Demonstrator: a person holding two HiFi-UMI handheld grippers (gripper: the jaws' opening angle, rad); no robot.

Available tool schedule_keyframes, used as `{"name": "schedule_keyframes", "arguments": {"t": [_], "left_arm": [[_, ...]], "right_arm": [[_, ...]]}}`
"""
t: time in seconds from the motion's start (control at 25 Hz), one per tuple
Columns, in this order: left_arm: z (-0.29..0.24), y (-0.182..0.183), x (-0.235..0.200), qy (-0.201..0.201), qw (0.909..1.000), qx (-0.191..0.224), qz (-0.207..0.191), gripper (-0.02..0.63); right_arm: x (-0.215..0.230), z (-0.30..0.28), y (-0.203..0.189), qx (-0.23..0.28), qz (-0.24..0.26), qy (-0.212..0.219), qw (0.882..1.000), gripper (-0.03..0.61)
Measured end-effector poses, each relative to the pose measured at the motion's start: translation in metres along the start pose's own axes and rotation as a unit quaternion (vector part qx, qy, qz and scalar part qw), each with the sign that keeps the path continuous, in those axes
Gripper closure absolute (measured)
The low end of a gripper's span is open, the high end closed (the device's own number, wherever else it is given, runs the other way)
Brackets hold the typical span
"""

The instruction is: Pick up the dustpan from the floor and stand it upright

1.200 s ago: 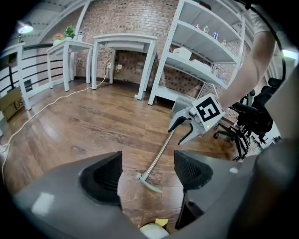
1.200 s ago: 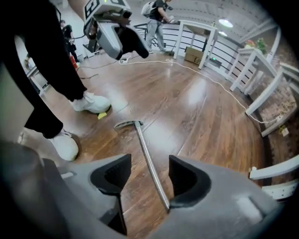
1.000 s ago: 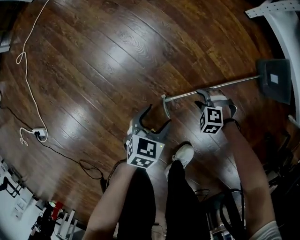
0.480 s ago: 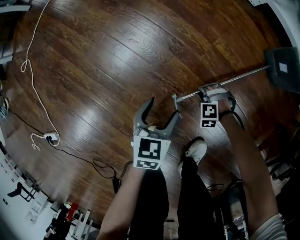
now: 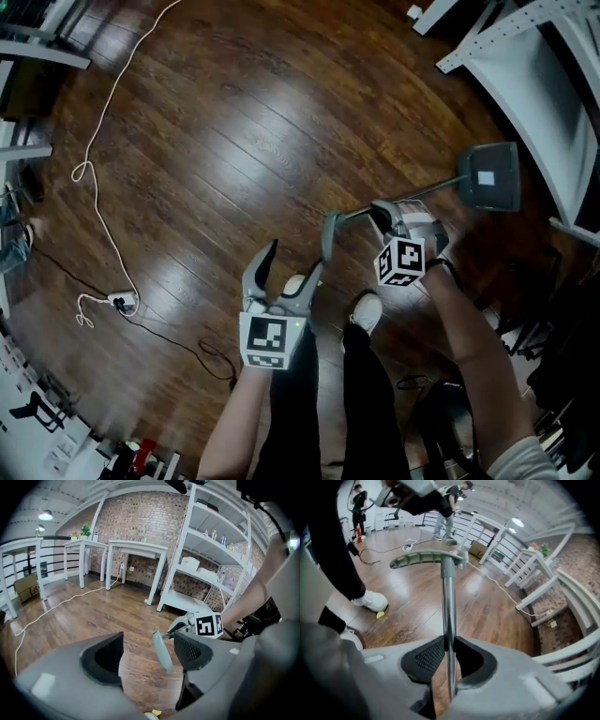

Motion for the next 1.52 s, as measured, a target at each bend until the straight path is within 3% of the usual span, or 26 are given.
{"name": "schedule_keyframes", "arguments": {"t": [0.16, 0.32, 0.44, 0.6, 0.76, 0.88, 1.04, 1.2, 1.28, 1.36, 1.52], "left_arm": [[0.053, 0.059, 0.006, -0.009, 0.9993, 0.034, -0.016, 0.258], [0.089, 0.094, 0.021, -0.029, 0.9978, 0.043, -0.04, 0.259], [0.1, 0.116, 0.038, -0.044, 0.9964, 0.051, -0.053, 0.259], [0.11, 0.142, 0.064, -0.06, 0.9942, 0.065, -0.061, 0.259], [0.118, 0.15, 0.087, -0.077, 0.992, 0.073, -0.069, 0.261], [0.123, 0.147, 0.091, -0.083, 0.9919, 0.071, -0.065, 0.261], [0.126, 0.142, 0.084, -0.078, 0.9928, 0.073, -0.054, 0.261], [0.128, 0.139, 0.085, -0.087, 0.9924, 0.065, -0.057, 0.264], [0.139, 0.139, 0.087, -0.094, 0.9921, 0.059, -0.059, 0.264], [0.159, 0.141, 0.09, -0.098, 0.9916, 0.052, -0.066, 0.264], [0.21, 0.166, 0.13, -0.124, 0.9873, 0.063, -0.077, 0.265]], "right_arm": [[0.05, 0.074, 0.017, 0.046, -0.095, -0.056, 0.993, 0.512], [0.087, 0.146, 0.027, 0.099, -0.199, -0.099, 0.97, 0.511], [0.107, 0.199, 0.017, 0.143, -0.288, -0.134, 0.937, 0.511], [0.113, 0.256, -0.011, 0.201, -0.397, -0.165, 0.88, 0.508], [0.09, 0.278, -0.032, 0.23, -0.448, -0.179, 0.845, 0.506], [0.08, 0.278, -0.03, 0.239, -0.454, -0.196, 0.836, 0.505], [0.074, 0.279, -0.019, 0.234, -0.44, -0.204, 0.842, 0.495], [0.039, 0.291, -0.022, 0.214, -0.451, -0.205, 0.842, 0.387], [0.003, 0.304, -0.013, 0.21, -0.475, -0.196, 0.832, 0.376], [-0.041, 0.331, 0.007, 0.214, -0.506, -0.187, 0.814, 0.373], [-0.107, 0.43, 0.034, 0.216, -0.539, -0.208, 0.788, 0.303]]}}
Point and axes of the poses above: the fingertips, and each gripper's own axes: z backward along the fingers, x to its right, y out of its top, the point moved 1 cm from there along z, backward along the fingers, and after that the axes turned 10 degrees about y, right-handed, at the moved point
